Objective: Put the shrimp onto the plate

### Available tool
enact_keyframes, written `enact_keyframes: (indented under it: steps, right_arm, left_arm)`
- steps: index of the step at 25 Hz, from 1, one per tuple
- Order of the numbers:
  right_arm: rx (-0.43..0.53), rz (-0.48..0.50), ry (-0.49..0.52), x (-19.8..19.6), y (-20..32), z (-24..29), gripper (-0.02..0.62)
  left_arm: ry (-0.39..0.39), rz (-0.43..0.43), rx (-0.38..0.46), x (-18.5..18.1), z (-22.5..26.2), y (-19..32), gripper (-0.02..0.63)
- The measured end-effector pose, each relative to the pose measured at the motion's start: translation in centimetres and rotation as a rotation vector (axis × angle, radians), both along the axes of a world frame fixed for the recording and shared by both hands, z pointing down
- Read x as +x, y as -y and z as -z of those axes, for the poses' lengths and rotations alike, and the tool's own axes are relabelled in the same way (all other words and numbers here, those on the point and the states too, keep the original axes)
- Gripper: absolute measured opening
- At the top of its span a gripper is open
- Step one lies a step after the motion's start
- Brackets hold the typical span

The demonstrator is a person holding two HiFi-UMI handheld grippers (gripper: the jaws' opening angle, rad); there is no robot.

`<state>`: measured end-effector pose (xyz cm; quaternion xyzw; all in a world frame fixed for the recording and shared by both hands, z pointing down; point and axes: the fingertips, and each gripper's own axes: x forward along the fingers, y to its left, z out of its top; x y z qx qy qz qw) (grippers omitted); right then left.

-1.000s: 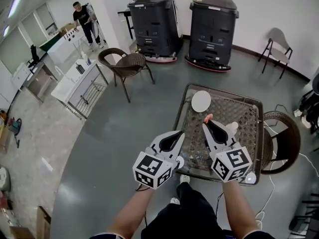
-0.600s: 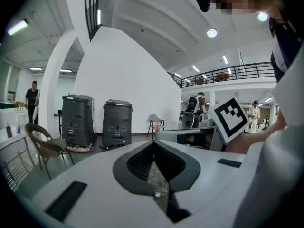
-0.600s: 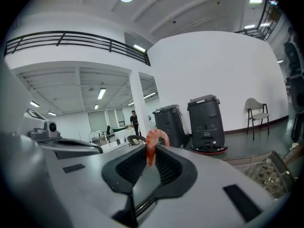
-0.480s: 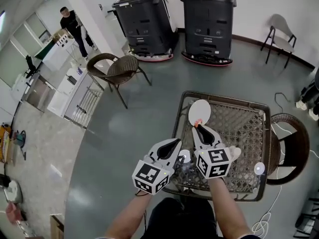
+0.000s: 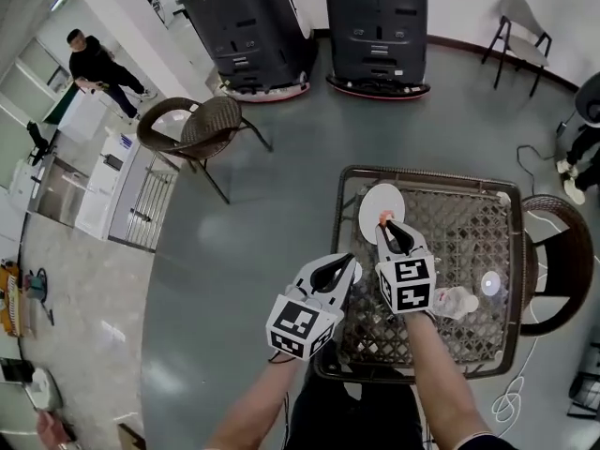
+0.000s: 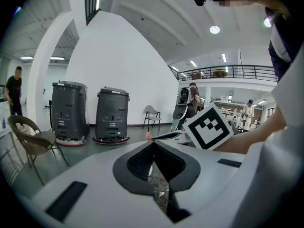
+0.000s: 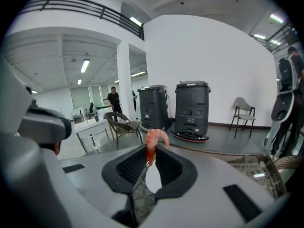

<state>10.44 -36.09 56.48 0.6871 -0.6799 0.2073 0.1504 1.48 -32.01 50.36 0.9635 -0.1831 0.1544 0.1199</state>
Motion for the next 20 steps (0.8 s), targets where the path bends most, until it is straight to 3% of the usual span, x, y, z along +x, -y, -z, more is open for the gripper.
enact_keyframes:
  steps: [9,20]
  right_arm:
    - [-0.224,-0.032,-0.091,1.8,3.0,-9.0,0.061]
    - [-0.431,-0.069,-0.071,3.2,4.2,-14.9,0.063]
  left_arm:
    - [0.029,-0.081,-0.115,-0.2,-6.3,3.3,0.009]
    - [0.068,-0.186,-0.155,0.2,-10.0,4.5,0.009]
